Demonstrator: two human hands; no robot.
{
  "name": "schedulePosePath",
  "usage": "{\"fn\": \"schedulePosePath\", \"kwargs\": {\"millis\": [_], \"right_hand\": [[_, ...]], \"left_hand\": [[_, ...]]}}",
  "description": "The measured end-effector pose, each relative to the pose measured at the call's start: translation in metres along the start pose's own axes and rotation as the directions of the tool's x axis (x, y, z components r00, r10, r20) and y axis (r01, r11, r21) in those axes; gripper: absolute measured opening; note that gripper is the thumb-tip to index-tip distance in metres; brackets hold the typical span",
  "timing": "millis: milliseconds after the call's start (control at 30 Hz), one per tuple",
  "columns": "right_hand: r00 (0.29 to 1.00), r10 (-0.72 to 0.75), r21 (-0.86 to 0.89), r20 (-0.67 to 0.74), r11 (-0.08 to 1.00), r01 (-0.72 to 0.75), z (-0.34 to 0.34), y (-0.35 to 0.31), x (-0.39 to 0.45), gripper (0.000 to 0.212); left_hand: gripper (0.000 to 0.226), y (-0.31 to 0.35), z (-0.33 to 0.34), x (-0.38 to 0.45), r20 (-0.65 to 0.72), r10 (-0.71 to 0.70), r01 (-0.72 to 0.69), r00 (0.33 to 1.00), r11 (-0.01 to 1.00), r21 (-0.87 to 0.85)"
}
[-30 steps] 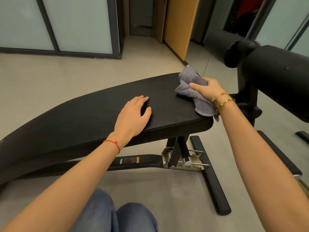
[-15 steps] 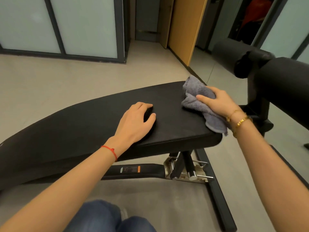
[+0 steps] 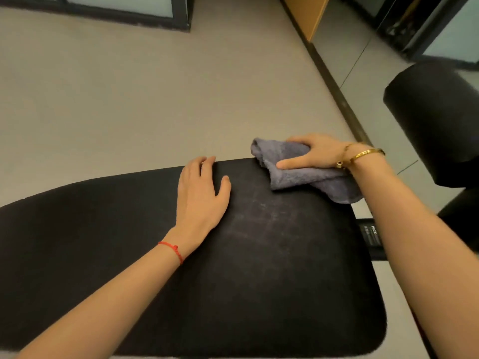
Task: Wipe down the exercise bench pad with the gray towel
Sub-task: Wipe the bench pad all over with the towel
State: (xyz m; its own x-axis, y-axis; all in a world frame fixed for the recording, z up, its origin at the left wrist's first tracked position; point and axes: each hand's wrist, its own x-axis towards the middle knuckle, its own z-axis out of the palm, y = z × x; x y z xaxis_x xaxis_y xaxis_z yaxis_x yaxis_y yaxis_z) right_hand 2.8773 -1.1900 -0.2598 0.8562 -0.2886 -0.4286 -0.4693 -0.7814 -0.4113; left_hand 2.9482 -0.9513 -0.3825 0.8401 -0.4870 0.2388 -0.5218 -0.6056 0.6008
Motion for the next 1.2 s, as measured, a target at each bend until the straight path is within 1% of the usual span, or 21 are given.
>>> {"fn": "schedulePosePath", "kwargs": {"millis": [67,100,133,233,267,333,433,467,567,667,733,833,933,1000,1067,1200], "right_hand": [[0.998,-0.037,-0.021,0.051,0.999,0.038,0.000,-0.004,0.007,0.038],[0.997,-0.046,-0.031,0.062,0.998,0.048,0.000,-0.004,0.007,0.041],[0.997,-0.058,-0.047,0.050,0.997,0.060,0.001,-0.003,0.004,0.047],[0.989,-0.139,-0.136,-0.043,0.982,0.132,0.004,0.007,-0.009,0.064],[0.987,-0.154,-0.151,-0.046,0.978,0.146,0.005,0.010,-0.012,0.067],[0.990,-0.140,-0.181,0.016,0.974,0.140,0.003,0.014,-0.008,0.073],[0.980,-0.101,-0.194,0.172,0.972,0.135,-0.002,0.006,0.020,0.080],[0.969,-0.103,-0.177,0.225,0.974,0.144,-0.001,-0.002,0.033,0.078],[0.924,-0.140,-0.109,0.357,0.976,0.190,0.020,-0.041,0.077,0.060],[0.871,-0.190,-0.045,0.454,0.971,0.235,0.049,-0.079,0.110,0.054],[0.860,-0.195,-0.030,0.472,0.971,0.237,0.054,-0.084,0.111,0.054],[0.883,-0.204,-0.016,0.423,0.972,0.233,0.033,-0.054,0.085,0.060],[0.902,-0.194,0.017,0.386,0.979,0.204,0.003,-0.015,0.057,0.064],[0.901,-0.182,-0.015,0.393,0.979,0.204,-0.005,-0.004,0.054,0.065],[0.891,-0.190,-0.040,0.413,0.973,0.226,0.001,-0.014,0.065,0.065],[0.838,-0.239,-0.025,0.491,0.957,0.288,0.056,-0.075,0.113,0.061]], "left_hand": [[0.052,0.002,-0.002,-0.001,-0.016,-0.095,0.096,0.995,0.995,0.013],[0.052,0.005,-0.003,-0.002,-0.011,-0.129,0.130,0.992,0.991,0.025],[0.053,0.008,-0.005,-0.003,0.000,-0.157,0.156,0.988,0.987,0.037],[0.058,0.016,-0.011,-0.001,0.040,-0.258,0.256,0.965,0.965,0.050],[0.060,0.017,-0.013,-0.001,0.052,-0.290,0.287,0.956,0.956,0.065],[0.065,0.021,-0.015,0.001,0.086,-0.354,0.344,0.931,0.932,0.115],[0.072,0.027,-0.016,0.003,0.089,-0.484,0.465,0.871,0.868,0.173],[0.073,0.028,-0.016,0.003,0.073,-0.534,0.516,0.842,0.838,0.178],[0.068,0.024,-0.014,0.002,0.032,-0.648,0.635,0.761,0.754,0.169],[0.062,0.020,-0.012,0.002,0.019,-0.668,0.658,0.744,0.736,0.159],[0.059,0.019,-0.012,0.001,0.010,-0.672,0.665,0.740,0.734,0.138],[0.058,0.018,-0.014,0.001,0.005,-0.678,0.674,0.735,0.730,0.112],[0.060,0.012,-0.018,0.003,0.012,-0.685,0.677,0.729,0.723,0.141],[0.063,0.006,-0.020,0.006,-0.001,-0.714,0.706,0.700,0.691,0.155],[0.064,0.002,-0.021,0.007,-0.009,-0.742,0.733,0.671,0.662,0.157],[0.063,-0.002,-0.021,0.005,-0.002,-0.742,0.733,0.671,0.662,0.155]]}}
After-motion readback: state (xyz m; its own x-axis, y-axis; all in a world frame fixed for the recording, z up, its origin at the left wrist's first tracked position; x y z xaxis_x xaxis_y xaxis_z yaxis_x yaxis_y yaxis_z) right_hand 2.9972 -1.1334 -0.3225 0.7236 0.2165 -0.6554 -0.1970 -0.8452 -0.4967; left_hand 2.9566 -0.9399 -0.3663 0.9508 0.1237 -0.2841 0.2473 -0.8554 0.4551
